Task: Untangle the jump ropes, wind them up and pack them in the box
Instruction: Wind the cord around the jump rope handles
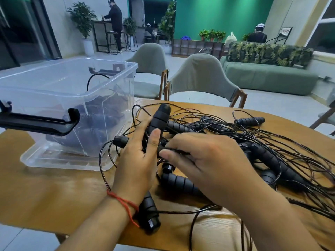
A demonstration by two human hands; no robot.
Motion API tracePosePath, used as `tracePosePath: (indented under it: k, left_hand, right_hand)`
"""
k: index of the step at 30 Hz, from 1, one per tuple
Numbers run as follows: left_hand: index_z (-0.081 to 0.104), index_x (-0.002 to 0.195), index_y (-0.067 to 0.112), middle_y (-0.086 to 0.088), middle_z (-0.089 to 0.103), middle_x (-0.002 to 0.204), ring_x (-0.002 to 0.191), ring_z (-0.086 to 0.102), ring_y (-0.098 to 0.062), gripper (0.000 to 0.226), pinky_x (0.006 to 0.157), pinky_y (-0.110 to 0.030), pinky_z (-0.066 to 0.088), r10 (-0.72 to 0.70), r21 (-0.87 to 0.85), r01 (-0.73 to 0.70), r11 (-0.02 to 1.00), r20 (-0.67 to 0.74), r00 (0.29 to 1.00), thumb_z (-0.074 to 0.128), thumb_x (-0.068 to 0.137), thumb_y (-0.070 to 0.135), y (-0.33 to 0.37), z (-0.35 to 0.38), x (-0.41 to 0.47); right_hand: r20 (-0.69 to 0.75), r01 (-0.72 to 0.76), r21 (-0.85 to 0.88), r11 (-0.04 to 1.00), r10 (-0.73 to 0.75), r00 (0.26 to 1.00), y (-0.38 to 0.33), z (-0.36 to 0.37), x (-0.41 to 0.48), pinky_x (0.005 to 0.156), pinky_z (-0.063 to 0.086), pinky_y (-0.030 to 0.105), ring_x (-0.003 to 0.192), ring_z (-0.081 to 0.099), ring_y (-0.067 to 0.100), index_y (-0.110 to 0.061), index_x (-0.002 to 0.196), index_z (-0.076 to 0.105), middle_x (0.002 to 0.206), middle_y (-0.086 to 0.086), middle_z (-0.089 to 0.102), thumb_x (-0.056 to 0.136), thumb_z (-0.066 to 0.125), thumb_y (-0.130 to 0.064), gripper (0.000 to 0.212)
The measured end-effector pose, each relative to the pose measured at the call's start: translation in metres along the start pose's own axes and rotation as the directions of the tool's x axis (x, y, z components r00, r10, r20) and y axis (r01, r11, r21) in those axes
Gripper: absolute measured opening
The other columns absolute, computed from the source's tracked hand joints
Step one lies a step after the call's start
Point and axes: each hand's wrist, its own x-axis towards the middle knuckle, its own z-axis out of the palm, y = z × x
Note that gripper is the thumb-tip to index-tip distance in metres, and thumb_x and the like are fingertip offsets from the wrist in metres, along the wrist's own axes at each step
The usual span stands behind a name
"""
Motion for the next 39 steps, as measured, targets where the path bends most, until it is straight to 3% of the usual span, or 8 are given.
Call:
tracePosePath:
  k: [6,10,15,19,23,30,35,39]
  left_hand:
    - [0.041,0.151,0.057,0.02,0.062,0.133,0.12,0.062,-0.008,0.05,0.092,-0.047,0.057,0.141,0.117,-0.156,0.981,0.127,0.982,0.022,0.106,0.067,0.007,0.0,-0.008]
    - [0.045,0.15,0.054,0.022,0.062,0.124,0.116,0.062,-0.002,0.053,0.086,-0.042,0.058,0.207,0.165,-0.254,0.953,0.257,0.944,0.02,0.105,0.07,0.009,-0.002,-0.012]
    - [0.048,0.146,0.046,0.022,0.062,0.121,0.107,0.063,0.0,0.061,0.078,-0.035,0.061,0.321,0.242,-0.411,0.879,0.335,0.886,0.052,0.093,0.077,0.014,0.001,-0.014]
    - [0.061,0.14,0.035,0.021,0.064,0.121,0.105,0.066,-0.002,0.06,0.078,-0.033,0.061,0.414,0.212,-0.512,0.832,0.378,0.828,0.074,0.088,0.061,0.014,0.001,-0.012]
    - [0.063,0.142,0.024,0.016,0.069,0.127,0.116,0.067,-0.003,0.064,0.091,-0.031,0.059,0.549,0.054,-0.615,0.786,0.394,0.737,0.084,0.086,0.045,0.016,-0.002,-0.014]
    - [0.049,0.154,0.019,0.018,0.064,0.136,0.123,0.065,0.002,0.082,0.096,-0.022,0.056,0.629,-0.112,-0.637,0.763,0.355,0.691,0.081,0.088,0.055,0.016,-0.007,-0.017]
    - [0.05,0.153,0.013,0.004,0.064,0.144,0.132,0.062,-0.008,0.074,0.103,-0.028,0.054,0.668,-0.202,-0.647,0.736,0.373,0.644,0.073,0.094,0.051,0.015,-0.007,-0.017]
    - [0.053,0.15,0.013,0.001,0.066,0.136,0.12,0.069,-0.015,0.064,0.092,-0.035,0.059,0.631,-0.287,-0.563,0.775,0.348,0.693,0.066,0.099,0.049,0.008,-0.006,-0.018]
  right_hand:
    - [-0.078,-0.105,0.222,0.969,0.125,0.989,0.013,-0.01,0.001,0.069,0.054,0.041,0.083,0.066,0.013,-0.029,0.099,0.074,0.084,-0.016,0.068,0.105,0.062,-0.042,0.019]
    - [-0.046,-0.147,0.278,0.949,0.166,0.985,0.023,-0.012,-0.001,0.073,0.056,0.046,0.088,0.07,0.016,-0.027,0.101,0.077,0.089,-0.011,0.073,0.105,0.064,-0.041,0.019]
    - [-0.096,-0.215,0.302,0.929,0.254,0.962,0.034,-0.016,-0.003,0.07,0.056,0.046,0.083,0.069,0.015,-0.028,0.094,0.079,0.083,-0.01,0.072,0.1,0.072,-0.046,0.02]
    - [-0.076,-0.274,0.337,0.901,0.316,0.946,0.034,-0.024,-0.004,0.067,0.057,0.04,0.078,0.066,0.017,-0.032,0.084,0.08,0.079,-0.006,0.07,0.087,0.081,-0.054,0.022]
    - [0.122,-0.425,0.486,0.764,0.422,0.898,0.042,-0.04,-0.007,0.057,0.049,0.018,0.065,0.065,0.008,-0.028,0.073,0.081,0.07,-0.003,0.071,0.075,0.091,-0.046,0.02]
    - [0.277,-0.485,0.651,0.583,0.412,0.868,0.057,-0.027,-0.011,0.062,0.046,0.021,0.07,0.062,0.015,-0.018,0.078,0.081,0.076,0.012,0.07,0.073,0.093,-0.048,0.033]
    - [0.49,-0.569,0.785,0.244,0.316,0.812,0.07,-0.015,-0.017,0.061,0.052,0.023,0.071,0.066,0.017,-0.018,0.082,0.075,0.082,0.006,0.067,0.073,0.094,-0.045,0.033]
    - [0.469,-0.588,0.757,0.285,0.39,0.793,0.058,-0.003,-0.012,0.058,0.055,0.02,0.069,0.068,0.011,-0.023,0.075,0.076,0.078,0.001,0.07,0.08,0.078,-0.031,0.01]
